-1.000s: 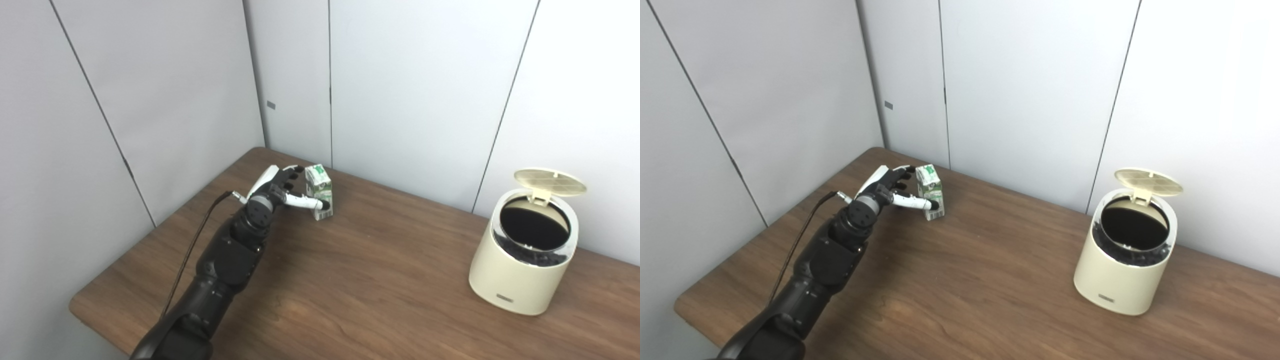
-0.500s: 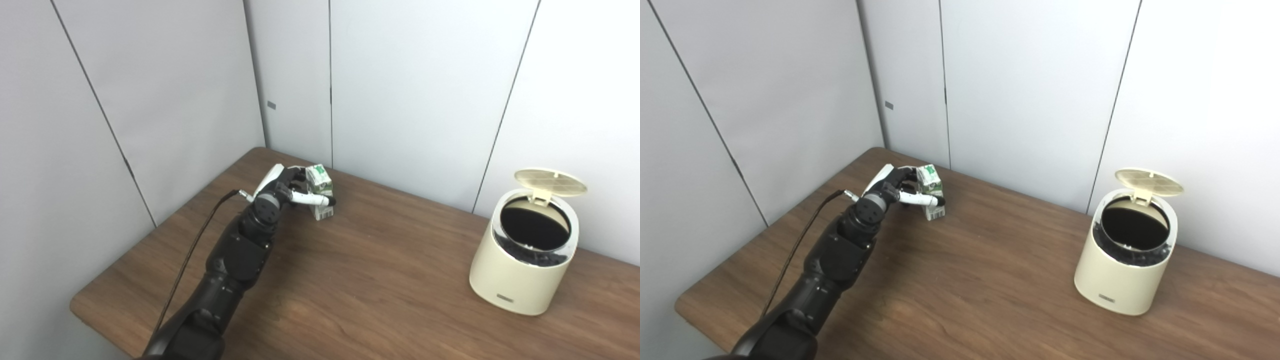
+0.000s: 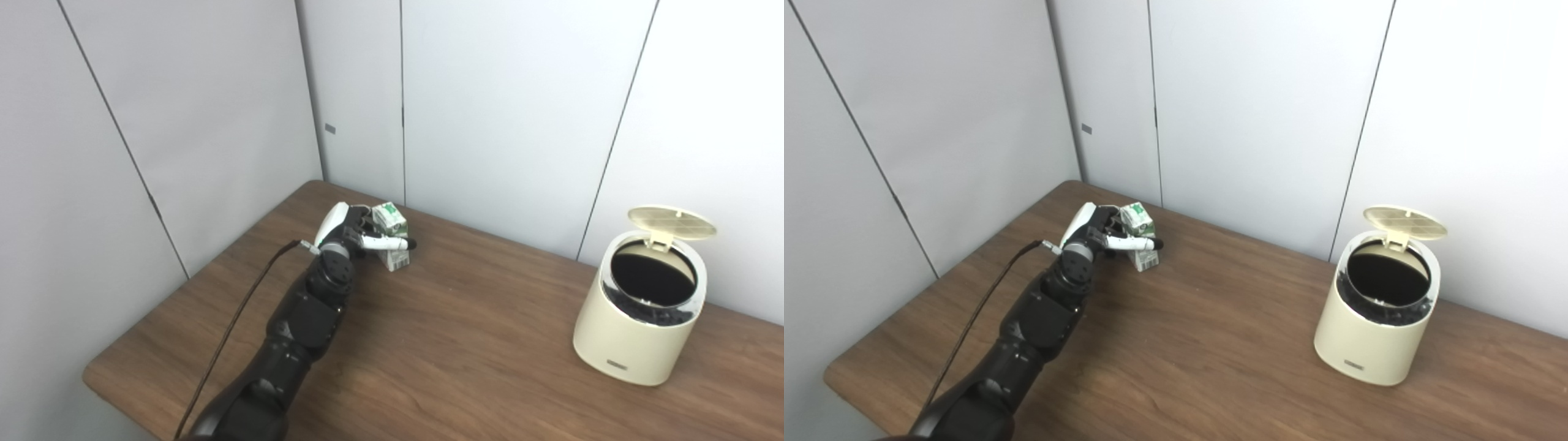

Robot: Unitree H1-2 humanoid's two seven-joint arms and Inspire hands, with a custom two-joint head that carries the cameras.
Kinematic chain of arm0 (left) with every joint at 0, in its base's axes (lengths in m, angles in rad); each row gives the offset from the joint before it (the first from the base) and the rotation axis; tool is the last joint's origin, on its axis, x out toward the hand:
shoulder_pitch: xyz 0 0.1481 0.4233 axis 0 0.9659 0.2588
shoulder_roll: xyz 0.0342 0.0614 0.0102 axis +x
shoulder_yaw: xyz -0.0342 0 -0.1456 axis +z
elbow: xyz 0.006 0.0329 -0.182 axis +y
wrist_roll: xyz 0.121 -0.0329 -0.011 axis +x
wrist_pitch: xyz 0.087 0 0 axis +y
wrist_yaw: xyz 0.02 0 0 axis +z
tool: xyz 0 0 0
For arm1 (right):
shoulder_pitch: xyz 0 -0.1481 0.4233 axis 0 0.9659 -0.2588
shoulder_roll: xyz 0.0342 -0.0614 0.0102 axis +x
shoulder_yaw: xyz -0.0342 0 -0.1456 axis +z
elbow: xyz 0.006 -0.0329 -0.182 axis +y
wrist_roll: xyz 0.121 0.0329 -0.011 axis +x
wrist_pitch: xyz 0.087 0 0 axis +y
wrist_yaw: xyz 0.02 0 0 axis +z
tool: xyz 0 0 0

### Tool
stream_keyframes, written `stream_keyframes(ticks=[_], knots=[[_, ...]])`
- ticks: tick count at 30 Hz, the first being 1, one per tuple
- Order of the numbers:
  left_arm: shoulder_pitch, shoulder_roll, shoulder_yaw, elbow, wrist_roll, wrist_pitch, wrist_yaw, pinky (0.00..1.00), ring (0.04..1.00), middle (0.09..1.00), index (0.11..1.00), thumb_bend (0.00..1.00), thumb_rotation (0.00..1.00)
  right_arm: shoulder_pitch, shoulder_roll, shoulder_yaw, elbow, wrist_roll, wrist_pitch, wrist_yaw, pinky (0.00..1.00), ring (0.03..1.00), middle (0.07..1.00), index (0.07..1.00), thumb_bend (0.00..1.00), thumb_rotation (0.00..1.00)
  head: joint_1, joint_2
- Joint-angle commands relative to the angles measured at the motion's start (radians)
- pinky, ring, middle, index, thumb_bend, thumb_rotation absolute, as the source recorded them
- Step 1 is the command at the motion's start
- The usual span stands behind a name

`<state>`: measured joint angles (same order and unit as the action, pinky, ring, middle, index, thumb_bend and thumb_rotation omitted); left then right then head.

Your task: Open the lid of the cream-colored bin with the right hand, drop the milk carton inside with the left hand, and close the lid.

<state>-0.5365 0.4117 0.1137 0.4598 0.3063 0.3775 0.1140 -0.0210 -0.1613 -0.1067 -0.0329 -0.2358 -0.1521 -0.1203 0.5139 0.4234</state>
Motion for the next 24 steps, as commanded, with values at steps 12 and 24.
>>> stream_keyframes(ticks=[12, 24], knots=[[-0.046, -0.031, -0.009, 0.090, 0.051, -0.206, 0.288, 0.41, 0.476, 0.494, 0.488, 0.54, 0.00, 0.008, 0.004, 0.006, 0.011, 0.011, -0.077, -0.010, 0.25, 0.463, 0.569, 0.486, 0.49, 0.18, -0.012, 0.004], [-0.028, -0.035, -0.021, 0.015, 0.049, -0.268, 0.321, 0.37, 0.436, 0.510, 0.458, 0.52, 0.00, -0.004, 0.010, 0.027, 0.031, -0.040, -0.076, -0.024, 0.17, 0.360, 0.540, 0.488, 0.49, 0.18, -0.054, -0.002]])
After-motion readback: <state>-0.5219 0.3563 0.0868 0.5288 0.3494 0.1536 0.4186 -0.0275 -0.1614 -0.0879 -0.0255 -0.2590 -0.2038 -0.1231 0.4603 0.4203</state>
